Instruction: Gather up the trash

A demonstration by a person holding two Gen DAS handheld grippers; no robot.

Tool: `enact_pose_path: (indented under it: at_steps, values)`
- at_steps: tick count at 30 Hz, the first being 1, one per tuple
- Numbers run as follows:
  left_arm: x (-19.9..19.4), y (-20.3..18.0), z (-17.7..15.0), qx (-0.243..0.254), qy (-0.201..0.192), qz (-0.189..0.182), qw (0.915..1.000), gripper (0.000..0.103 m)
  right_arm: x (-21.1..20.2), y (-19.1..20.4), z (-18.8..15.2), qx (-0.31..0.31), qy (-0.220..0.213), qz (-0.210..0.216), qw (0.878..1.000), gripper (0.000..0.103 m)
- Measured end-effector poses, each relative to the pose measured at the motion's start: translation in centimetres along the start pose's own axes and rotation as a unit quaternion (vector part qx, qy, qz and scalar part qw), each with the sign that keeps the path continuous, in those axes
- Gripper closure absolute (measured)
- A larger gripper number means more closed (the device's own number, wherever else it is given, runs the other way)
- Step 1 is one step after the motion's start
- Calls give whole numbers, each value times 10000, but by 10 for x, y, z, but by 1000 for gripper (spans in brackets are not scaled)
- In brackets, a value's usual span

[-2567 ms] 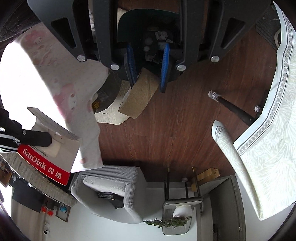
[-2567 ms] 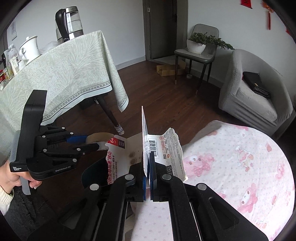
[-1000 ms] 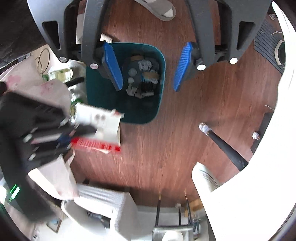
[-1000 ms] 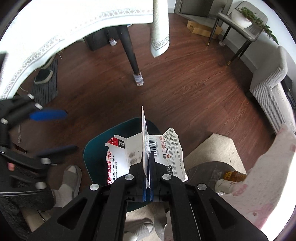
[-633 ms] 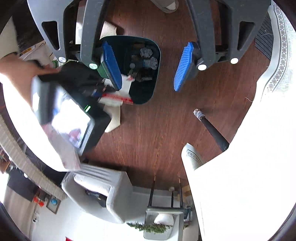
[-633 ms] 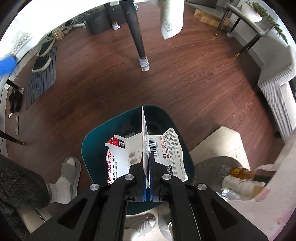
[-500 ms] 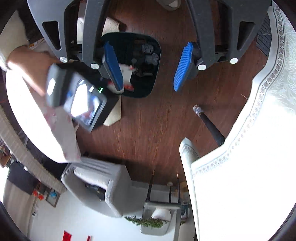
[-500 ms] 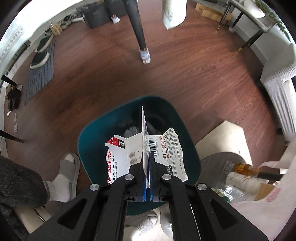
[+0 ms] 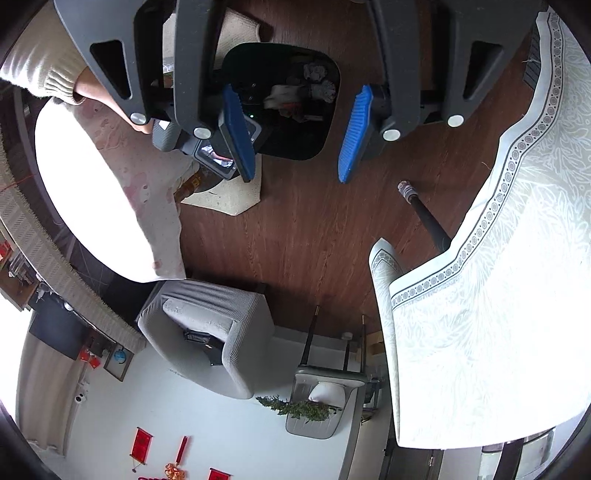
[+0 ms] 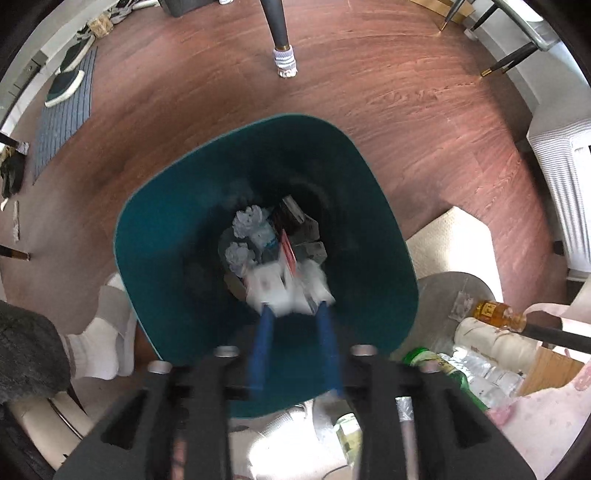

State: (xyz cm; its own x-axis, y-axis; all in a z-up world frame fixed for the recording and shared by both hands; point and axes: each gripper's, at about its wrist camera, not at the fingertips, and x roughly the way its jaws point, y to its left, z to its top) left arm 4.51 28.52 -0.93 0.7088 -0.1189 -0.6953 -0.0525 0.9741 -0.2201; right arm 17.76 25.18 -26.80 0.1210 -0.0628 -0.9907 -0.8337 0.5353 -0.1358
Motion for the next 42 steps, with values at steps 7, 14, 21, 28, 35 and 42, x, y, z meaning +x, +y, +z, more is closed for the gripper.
enact_pose_path:
  at_steps: [7,14,21,28,35,42]
  values:
    - [-15,-9,5,87,-185,19,9998,54,-20,-10,-7,145,-255,104,9995,69]
    - [-26,-17,8,146,-340,167,9992,52,-70,-25,-21,592,-951,549,9922,69]
    - [-35,-34,6,264,-490,380,9977,41,-131,-26,-60,1082,-1853,689,9743,69]
    - [-45,-46,2,270,-646,452,9965,28,-188,-27,-107,1462,-2759,481,9488,69]
    - [-57,-63,-18,462,-843,739,9926,12,-243,-38,-164,1952,-3603,-181,9120,49]
    - [-66,-79,-29,622,-1181,1107,9849,6,-271,-59,-240,2540,-4159,-791,8696,23]
